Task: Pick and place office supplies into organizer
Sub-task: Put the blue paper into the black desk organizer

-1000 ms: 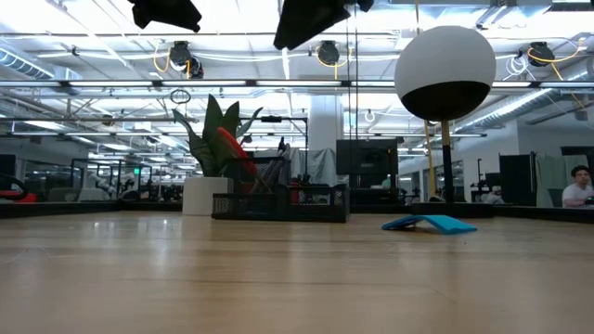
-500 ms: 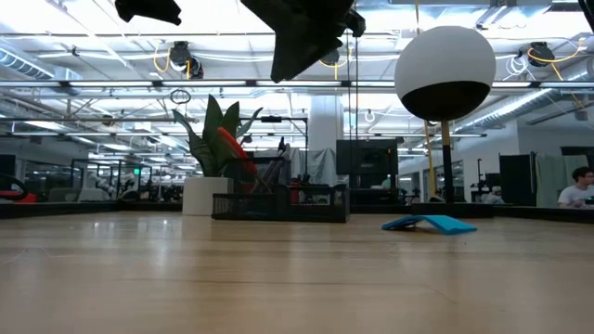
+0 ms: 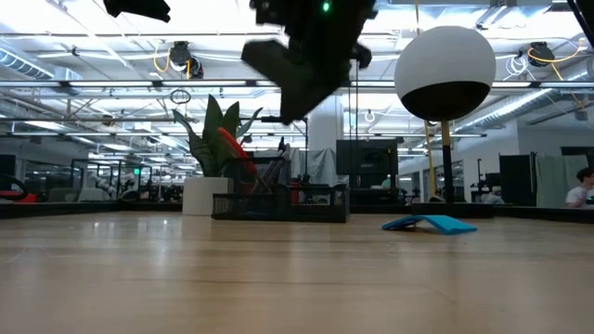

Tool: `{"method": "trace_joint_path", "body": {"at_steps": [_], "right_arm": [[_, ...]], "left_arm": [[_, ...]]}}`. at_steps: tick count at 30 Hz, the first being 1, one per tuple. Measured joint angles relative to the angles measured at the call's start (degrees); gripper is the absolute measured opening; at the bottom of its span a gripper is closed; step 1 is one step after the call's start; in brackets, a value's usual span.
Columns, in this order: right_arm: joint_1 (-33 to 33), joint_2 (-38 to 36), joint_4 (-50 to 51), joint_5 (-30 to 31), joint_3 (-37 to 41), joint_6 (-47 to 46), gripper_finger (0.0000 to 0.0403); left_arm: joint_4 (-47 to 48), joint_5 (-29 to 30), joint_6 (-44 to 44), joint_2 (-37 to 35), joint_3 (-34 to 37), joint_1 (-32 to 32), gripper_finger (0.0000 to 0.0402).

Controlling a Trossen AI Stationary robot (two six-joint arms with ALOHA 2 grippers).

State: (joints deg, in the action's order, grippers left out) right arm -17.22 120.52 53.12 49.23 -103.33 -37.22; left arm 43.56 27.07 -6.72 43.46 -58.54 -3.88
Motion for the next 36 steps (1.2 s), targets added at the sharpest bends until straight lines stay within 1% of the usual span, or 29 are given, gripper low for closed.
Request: {"method": "trace_joint_path", "body": {"at_steps": [3,6,13,18,20,22,28,32,36], "right_arm": [[0.0,1.8,0.3,-1.5,0.0,-1.1,0.0100],[-0.5,2.5,1.0,-1.5,0.1,-2.7,0.0100],[-3.1,2.5,7.7,-2.9,0.2,-13.0,0.0100],[-5.1,2.4,7.8,-3.2,2.1,-18.1,0.0100],[-5.5,2.4,7.8,-4.3,2.9,-19.2,0.0100],[-5.5,2.4,7.8,-5.8,3.7,-19.6,0.0100],[-6.2,2.4,7.7,-6.3,6.7,-20.3,0.0100],[-8.2,2.4,3.3,-6.2,8.6,-17.2,0.0100],[-10.5,2.4,-0.2,-4.3,10.3,-15.2,0.0100]], "left_arm": [[0.0,0.1,0.0,-0.6,0.0,0.0,0.0132],[0.0,0.1,0.2,-1.0,0.0,0.0,0.0132],[0.2,2.1,0.3,-1.8,0.0,0.0,0.0131],[0.5,2.7,0.3,-2.0,0.0,0.0,0.0132],[0.8,2.9,0.3,-2.0,0.0,0.0,0.0131],[1.1,3.0,0.3,-2.0,0.0,0.0,0.0132],[1.2,3.1,0.4,-2.0,0.0,0.0,0.0131],[1.8,3.1,0.6,-2.0,0.0,0.0,0.0131],[2.8,3.1,0.6,-2.0,0.0,0.0,0.0131]]}}
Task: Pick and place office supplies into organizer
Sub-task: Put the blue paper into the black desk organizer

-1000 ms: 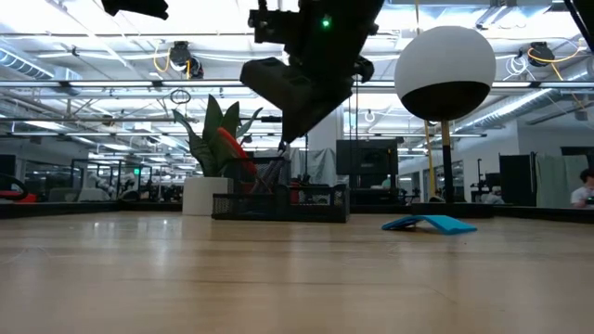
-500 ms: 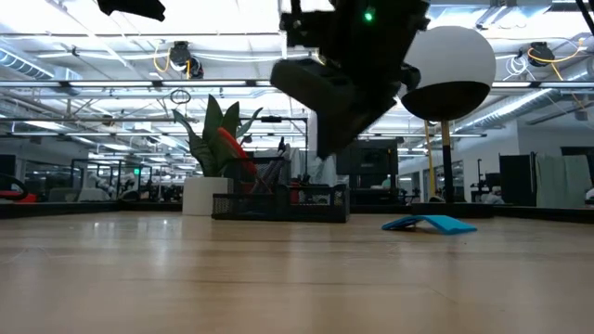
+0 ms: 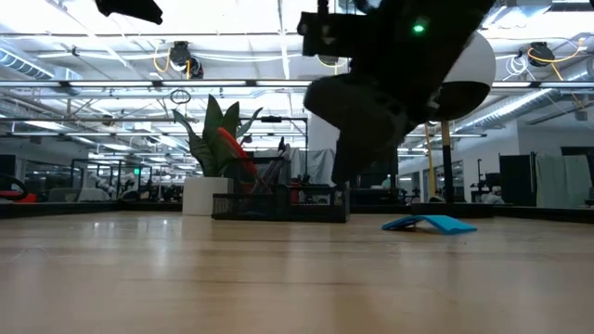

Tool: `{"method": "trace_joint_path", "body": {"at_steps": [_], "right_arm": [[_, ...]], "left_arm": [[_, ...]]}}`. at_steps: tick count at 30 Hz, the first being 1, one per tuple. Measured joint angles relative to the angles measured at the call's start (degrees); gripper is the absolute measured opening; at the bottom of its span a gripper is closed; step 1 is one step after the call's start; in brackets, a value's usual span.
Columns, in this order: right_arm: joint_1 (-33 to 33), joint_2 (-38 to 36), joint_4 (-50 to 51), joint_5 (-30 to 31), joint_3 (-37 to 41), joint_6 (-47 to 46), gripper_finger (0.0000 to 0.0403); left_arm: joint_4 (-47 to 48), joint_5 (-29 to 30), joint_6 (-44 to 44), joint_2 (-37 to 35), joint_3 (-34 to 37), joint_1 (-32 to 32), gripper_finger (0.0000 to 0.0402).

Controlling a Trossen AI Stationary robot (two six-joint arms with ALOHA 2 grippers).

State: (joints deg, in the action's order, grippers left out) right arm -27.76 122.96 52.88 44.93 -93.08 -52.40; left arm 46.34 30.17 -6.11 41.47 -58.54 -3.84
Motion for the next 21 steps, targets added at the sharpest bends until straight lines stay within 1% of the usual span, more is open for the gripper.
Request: {"method": "trace_joint_path", "body": {"at_steps": [5,7,12,16,21], "right_arm": [[-0.9,0.0,0.4,-0.6,1.0,0.6,0.0100],[-0.9,0.0,0.5,-2.8,1.0,1.9,0.0100],[0.0,0.0,0.6,-12.0,1.1,2.4,0.0100],[0.8,0.0,0.0,-12.3,1.1,0.2,0.0100],[0.7,0.0,1.5,-12.2,1.1,2.2,0.0100]], "left_arm": [[0.3,0.0,-0.5,0.0,0.0,0.0,0.0132],[0.3,0.0,-0.9,0.0,0.0,0.0,0.0131],[0.2,0.0,-0.9,0.0,0.0,0.0,0.0132],[0.2,0.0,-1.0,0.0,0.0,0.0,0.0132],[0.2,0.0,-1.1,0.0,0.0,0.0,0.0132]]}}
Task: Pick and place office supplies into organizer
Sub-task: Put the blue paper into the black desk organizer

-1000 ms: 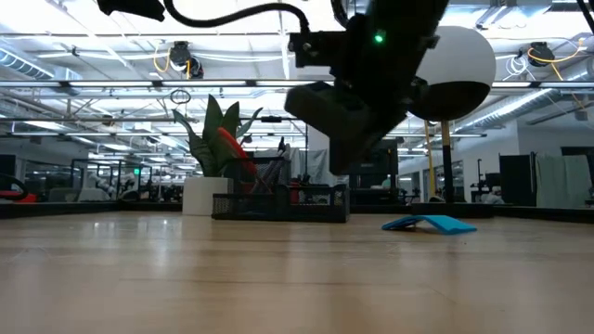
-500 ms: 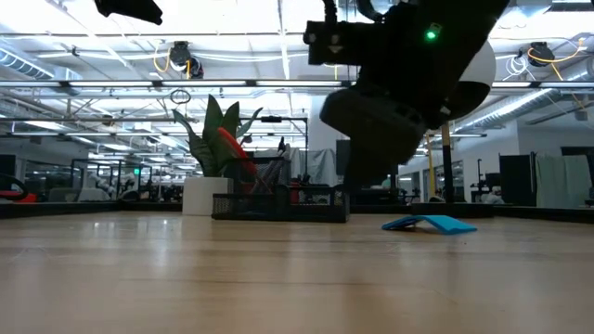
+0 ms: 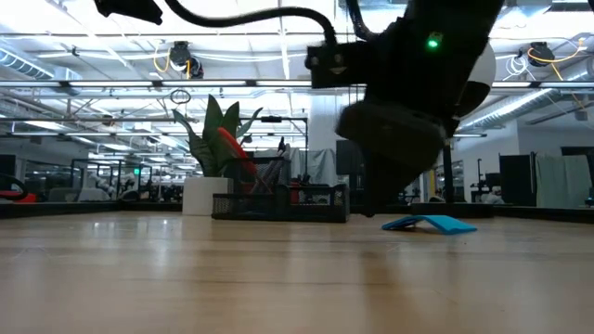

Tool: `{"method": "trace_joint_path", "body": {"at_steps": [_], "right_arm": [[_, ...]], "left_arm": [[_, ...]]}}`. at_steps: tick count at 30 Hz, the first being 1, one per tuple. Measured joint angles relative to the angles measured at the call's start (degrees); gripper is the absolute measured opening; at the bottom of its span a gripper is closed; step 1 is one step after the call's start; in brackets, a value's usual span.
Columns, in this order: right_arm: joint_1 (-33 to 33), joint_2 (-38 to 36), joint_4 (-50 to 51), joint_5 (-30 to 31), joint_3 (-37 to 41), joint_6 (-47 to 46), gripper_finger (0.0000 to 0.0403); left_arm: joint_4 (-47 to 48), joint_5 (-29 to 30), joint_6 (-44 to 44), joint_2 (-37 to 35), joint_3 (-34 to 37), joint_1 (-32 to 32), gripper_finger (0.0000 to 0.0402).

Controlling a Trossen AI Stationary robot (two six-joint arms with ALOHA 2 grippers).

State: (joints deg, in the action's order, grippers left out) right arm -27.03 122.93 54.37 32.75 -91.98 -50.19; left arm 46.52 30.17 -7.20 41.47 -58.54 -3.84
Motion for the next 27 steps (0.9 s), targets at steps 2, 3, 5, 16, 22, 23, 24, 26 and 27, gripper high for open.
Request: {"method": "trace_joint_path", "body": {"at_steps": [2,3,5,16,22,23,24,26,27], "right_arm": [[-0.1,0.0,2.6,0.1,0.0,0.1,0.0100],[-0.3,0.0,3.6,0.3,0.1,0.0,0.0100],[-0.5,0.0,4.0,1.5,1.1,-0.4,0.0100],[-2.8,0.0,6.7,6.1,6.8,-5.3,0.0100],[-3.1,0.0,9.0,6.4,6.9,-7.3,0.0100],[-3.1,0.0,9.6,6.4,6.9,-7.9,0.0100],[-3.1,0.0,9.8,6.4,6.9,-8.2,0.0100],[-3.1,0.0,10.1,6.3,6.9,-8.3,0.0100],[-3.0,0.0,10.3,6.3,6.9,-8.3,0.0100]], "left_arm": [[0.0,0.0,0.0,0.0,0.0,0.0,0.0131],[0.0,0.0,0.0,0.0,0.0,0.0,0.0132],[0.0,0.0,0.0,0.0,0.0,0.0,0.0132],[0.0,0.0,-0.2,0.0,0.0,0.0,0.0132],[0.0,0.0,-0.2,0.0,0.0,0.0,0.0131],[0.0,0.0,-0.2,0.0,0.0,0.0,0.0132],[-0.1,0.0,-0.2,0.0,0.0,0.0,0.0132],[0.0,0.0,-0.2,0.0,0.0,0.0,0.0131],[0.0,0.0,-0.1,0.0,0.0,0.0,0.0132]]}}
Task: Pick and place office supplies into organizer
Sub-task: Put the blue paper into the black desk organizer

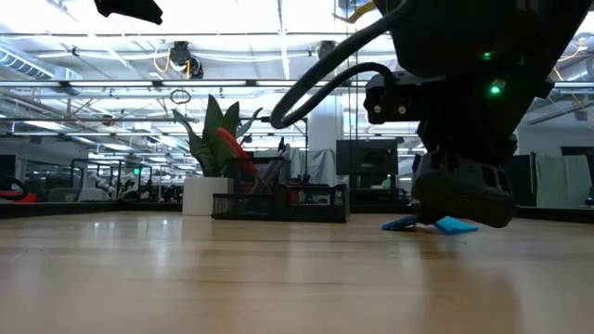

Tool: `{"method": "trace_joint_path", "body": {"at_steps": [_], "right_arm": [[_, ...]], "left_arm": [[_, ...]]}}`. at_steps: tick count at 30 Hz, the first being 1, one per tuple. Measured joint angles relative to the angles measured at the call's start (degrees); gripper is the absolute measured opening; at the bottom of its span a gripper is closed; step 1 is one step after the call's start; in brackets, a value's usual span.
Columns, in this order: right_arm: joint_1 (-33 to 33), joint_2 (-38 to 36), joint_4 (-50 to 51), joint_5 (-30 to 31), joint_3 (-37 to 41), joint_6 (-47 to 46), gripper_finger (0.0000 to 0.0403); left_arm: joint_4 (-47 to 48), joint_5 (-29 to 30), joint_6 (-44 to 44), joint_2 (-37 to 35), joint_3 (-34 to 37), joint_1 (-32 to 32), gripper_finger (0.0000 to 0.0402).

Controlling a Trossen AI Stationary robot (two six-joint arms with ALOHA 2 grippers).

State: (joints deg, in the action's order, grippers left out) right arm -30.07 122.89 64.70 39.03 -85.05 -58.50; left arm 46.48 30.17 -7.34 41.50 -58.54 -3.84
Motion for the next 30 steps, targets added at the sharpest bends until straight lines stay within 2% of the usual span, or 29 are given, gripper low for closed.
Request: {"method": "trace_joint_path", "body": {"at_steps": [10,14,18,24,30], "right_arm": [[2.4,-0.3,-5.1,-1.3,7.1,-2.0,0.0097],[3.2,-0.2,-4.3,-1.8,9.4,-5.5,0.0069],[4.1,-0.2,-4.2,-2.8,9.8,-7.2,0.0012],[4.2,-0.9,-4.1,-2.7,9.9,-8.7,0.0002],[3.4,-6.4,-4.7,0.9,10.1,-10.0,0.0001]], "left_arm": [[0.0,0.0,0.0,0.0,0.0,0.0,0.0131],[0.0,0.0,0.0,0.0,0.0,0.0,0.0131],[0.0,0.0,0.0,0.0,0.0,0.0,0.0131],[0.0,0.0,-0.1,0.0,0.0,0.0,0.0132],[0.0,0.0,-0.1,0.0,0.0,0.0,0.0131]]}}
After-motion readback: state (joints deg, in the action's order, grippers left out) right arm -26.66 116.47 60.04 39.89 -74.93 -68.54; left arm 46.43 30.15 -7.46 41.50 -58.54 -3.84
